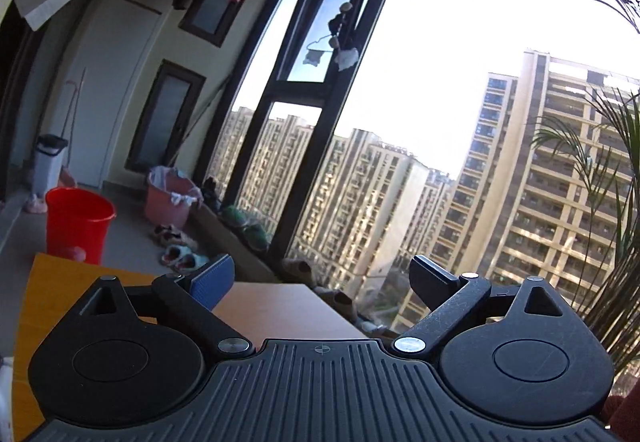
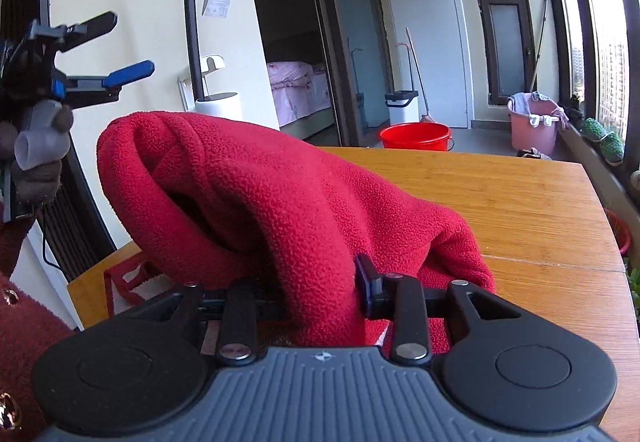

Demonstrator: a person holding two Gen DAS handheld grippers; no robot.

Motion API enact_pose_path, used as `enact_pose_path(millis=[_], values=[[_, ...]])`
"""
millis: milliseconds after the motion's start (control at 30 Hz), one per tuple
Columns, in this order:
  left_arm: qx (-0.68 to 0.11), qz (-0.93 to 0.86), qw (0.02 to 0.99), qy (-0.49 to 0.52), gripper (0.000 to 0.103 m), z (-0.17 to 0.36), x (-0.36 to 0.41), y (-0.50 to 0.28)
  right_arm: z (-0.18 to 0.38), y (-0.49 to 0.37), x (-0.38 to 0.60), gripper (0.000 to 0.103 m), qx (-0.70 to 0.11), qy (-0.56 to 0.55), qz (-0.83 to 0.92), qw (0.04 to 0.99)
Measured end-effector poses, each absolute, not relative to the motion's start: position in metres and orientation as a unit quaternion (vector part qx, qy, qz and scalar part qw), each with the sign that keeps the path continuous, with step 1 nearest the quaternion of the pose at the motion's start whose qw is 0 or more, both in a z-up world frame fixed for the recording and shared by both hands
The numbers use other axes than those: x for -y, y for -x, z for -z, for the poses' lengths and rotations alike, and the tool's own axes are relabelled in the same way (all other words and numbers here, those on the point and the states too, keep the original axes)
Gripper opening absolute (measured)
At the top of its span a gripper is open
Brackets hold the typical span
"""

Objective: Fold clothes

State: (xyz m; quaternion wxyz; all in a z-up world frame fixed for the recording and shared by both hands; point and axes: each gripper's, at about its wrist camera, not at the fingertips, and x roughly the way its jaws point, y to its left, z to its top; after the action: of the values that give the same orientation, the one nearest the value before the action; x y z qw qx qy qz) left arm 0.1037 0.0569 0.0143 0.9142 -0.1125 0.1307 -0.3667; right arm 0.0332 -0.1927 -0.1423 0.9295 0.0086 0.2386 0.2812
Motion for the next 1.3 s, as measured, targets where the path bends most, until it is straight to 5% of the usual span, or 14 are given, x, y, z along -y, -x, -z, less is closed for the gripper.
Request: enact_pose_path(millis=[133, 200, 300, 467, 567, 700, 967, 1133, 1300], values=[[-0.216, 0.366, 0.905, -0.036, 0.095, 0.032, 0.009, -0.110, 0.128, -0.024, 0.199, 0.048, -0.234, 0.010, -0.282, 0.930], [-0.243, 0.362, 0.898, -0.058, 0.097, 0.057, 0.010, -0.107, 0.115, -0.018, 0.215, 0.083, -0.222, -0.002, -0.292, 0.930], [-0.251, 0.362, 0.897, -0.045, 0.098, 0.071, -0.004, -0.100, 0.091, -0.008, 0.239, 0.103, -0.185, -0.039, -0.315, 0.930], [-0.252, 0.358, 0.898, -0.044, 0.100, 0.078, -0.014, -0.092, 0.062, -0.016, 0.257, 0.103, -0.116, -0.189, -0.376, 0.900], [-0.248, 0.354, 0.900, -0.058, 0.102, 0.080, -0.010, -0.089, 0.080, -0.046, 0.238, 0.103, -0.161, -0.235, -0.399, 0.871], [-0.244, 0.362, 0.899, -0.044, 0.102, 0.074, -0.022, -0.079, 0.130, -0.065, 0.201, 0.103, -0.285, -0.177, -0.351, 0.874], [-0.285, 0.277, 0.914, 0.085, 0.103, 0.076, -0.085, -0.074, 0.163, -0.030, 0.193, 0.103, -0.305, -0.087, -0.326, 0.890], [-0.323, 0.305, 0.884, 0.148, 0.103, 0.104, -0.093, -0.106, 0.186, 0.000, 0.135, 0.103, -0.245, 0.135, -0.259, 0.925], [-0.309, 0.298, 0.889, 0.157, 0.103, 0.111, -0.098, -0.144, 0.175, -0.038, 0.138, 0.103, -0.276, 0.093, -0.250, 0.923]])
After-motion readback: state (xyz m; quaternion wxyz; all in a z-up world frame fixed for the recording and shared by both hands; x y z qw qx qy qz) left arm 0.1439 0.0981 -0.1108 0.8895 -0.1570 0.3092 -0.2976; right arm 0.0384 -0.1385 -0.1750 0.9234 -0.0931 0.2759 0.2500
